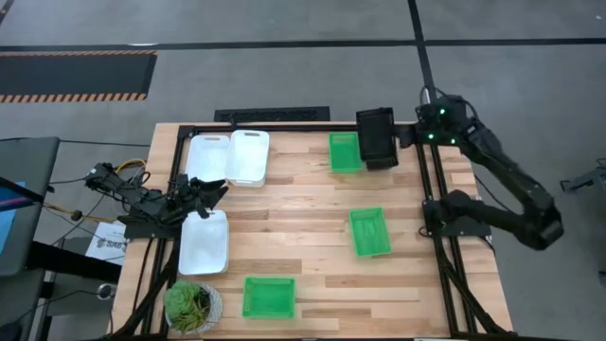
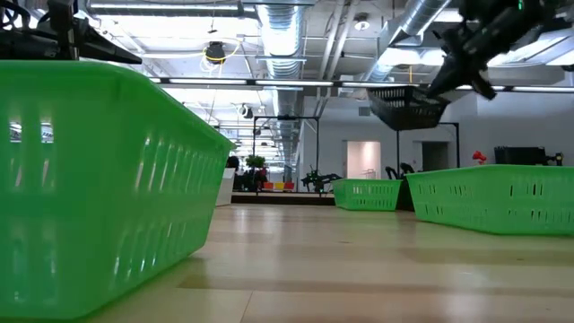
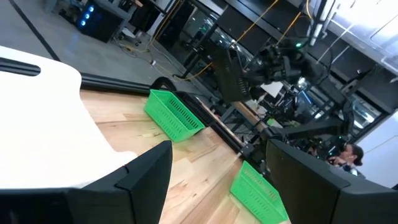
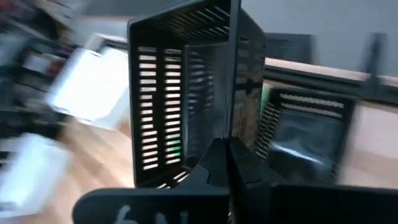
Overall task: Stack baskets by color
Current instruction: Stack the bottom black bin into the top black bin
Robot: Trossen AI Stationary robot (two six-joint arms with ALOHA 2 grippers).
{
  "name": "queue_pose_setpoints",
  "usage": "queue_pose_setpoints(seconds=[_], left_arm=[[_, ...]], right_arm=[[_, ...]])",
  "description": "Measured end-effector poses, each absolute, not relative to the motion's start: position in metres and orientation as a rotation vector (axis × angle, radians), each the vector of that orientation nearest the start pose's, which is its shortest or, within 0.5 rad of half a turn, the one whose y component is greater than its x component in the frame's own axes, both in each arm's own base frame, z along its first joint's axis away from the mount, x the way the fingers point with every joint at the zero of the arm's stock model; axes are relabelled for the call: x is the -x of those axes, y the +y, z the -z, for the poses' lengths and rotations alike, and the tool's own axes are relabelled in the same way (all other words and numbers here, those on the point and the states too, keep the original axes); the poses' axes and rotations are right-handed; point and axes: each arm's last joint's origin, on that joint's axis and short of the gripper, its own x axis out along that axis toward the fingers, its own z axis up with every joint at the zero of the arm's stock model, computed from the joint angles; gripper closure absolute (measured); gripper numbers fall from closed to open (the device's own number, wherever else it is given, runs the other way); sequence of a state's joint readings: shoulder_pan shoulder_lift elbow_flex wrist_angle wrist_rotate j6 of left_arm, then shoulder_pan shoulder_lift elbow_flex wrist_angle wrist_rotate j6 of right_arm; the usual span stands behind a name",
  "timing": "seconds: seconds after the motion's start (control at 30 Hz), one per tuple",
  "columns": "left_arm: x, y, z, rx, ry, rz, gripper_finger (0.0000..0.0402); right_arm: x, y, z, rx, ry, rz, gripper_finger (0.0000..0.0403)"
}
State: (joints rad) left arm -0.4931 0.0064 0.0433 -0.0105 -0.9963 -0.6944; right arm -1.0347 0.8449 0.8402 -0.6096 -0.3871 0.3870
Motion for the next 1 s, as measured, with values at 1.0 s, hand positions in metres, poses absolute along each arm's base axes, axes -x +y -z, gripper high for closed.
queue_pose_setpoints(seconds=[1.0], left_arm=[[-0.084, -0.018, -0.176, 0.764, -0.205, -0.458, 0.0152]], right_arm=[[-0.073, -0.196, -0.227, -1.055, 0.457, 0.796, 0.0403]])
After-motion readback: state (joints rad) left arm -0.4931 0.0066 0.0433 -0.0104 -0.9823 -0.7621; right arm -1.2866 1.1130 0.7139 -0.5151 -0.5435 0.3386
